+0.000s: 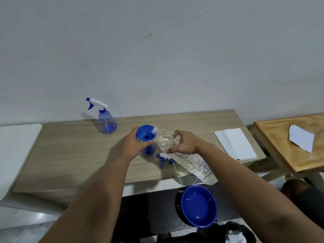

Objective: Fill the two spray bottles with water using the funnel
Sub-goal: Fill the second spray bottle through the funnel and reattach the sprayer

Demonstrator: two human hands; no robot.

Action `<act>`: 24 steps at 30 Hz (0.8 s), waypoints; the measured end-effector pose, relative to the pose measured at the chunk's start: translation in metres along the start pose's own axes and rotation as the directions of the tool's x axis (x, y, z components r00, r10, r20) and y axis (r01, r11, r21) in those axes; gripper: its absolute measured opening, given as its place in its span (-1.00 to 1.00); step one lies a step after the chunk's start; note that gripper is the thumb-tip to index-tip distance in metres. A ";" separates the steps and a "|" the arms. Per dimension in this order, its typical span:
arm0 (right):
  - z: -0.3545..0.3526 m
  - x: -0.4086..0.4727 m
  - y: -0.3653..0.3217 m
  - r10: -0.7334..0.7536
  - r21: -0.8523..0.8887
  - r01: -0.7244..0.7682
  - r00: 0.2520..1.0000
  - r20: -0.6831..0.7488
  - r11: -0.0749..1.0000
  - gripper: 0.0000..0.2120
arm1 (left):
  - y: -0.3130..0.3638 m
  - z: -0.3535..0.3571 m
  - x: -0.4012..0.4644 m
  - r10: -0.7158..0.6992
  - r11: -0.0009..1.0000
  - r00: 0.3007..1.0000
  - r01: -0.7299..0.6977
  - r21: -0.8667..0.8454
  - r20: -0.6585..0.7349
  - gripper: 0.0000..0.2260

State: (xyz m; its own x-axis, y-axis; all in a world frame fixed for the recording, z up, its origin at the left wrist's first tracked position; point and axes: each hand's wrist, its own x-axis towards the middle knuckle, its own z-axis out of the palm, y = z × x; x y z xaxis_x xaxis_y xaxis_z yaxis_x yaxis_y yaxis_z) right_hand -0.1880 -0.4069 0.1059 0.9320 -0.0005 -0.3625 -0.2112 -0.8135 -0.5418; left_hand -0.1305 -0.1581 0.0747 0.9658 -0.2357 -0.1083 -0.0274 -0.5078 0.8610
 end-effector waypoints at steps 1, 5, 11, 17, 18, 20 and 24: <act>-0.002 0.001 -0.001 0.002 -0.014 -0.002 1.000 0.004 1.000 -0.29 | -0.001 0.000 0.001 -0.002 1.000 1.000 0.002 0.002 -0.002 -0.45; -0.007 0.003 -0.007 0.008 -0.073 -0.007 1.000 0.018 0.997 -0.23 | 0.001 0.000 0.002 -0.001 1.000 1.000 0.002 0.008 -0.014 -0.40; -0.010 0.006 -0.011 0.011 -0.140 -0.009 1.000 0.019 0.990 -0.16 | 0.001 0.000 0.002 0.001 1.000 1.000 -0.001 0.015 -0.012 -0.42; -0.010 0.009 -0.014 0.034 -0.195 -0.029 0.999 0.024 0.980 -0.13 | -0.003 0.001 0.006 -0.015 1.000 1.000 0.016 0.027 -0.015 -0.37; -0.010 0.009 -0.014 0.040 -0.197 -0.033 0.999 0.027 0.980 -0.13 | -0.005 0.001 0.007 -0.017 0.999 1.000 0.017 0.030 -0.016 -0.36; -0.011 0.009 -0.016 0.046 -0.199 -0.038 0.998 0.032 0.979 -0.13 | -0.006 0.001 0.008 -0.016 0.999 1.000 0.016 0.036 -0.018 -0.35; -0.013 0.009 -0.019 0.044 -0.220 -0.033 0.998 0.046 0.975 -0.14 | -0.008 0.001 0.009 -0.022 0.999 0.999 0.023 0.043 -0.024 -0.33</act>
State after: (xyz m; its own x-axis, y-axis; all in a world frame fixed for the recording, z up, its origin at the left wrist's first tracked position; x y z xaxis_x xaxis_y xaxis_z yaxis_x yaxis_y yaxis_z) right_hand -0.1713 -0.3988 0.1229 0.9074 -0.0097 -0.4201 -0.1716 -0.9211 -0.3495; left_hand -0.1216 -0.1574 0.0661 0.9720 -0.2048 -0.1150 -0.0166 -0.5481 0.8362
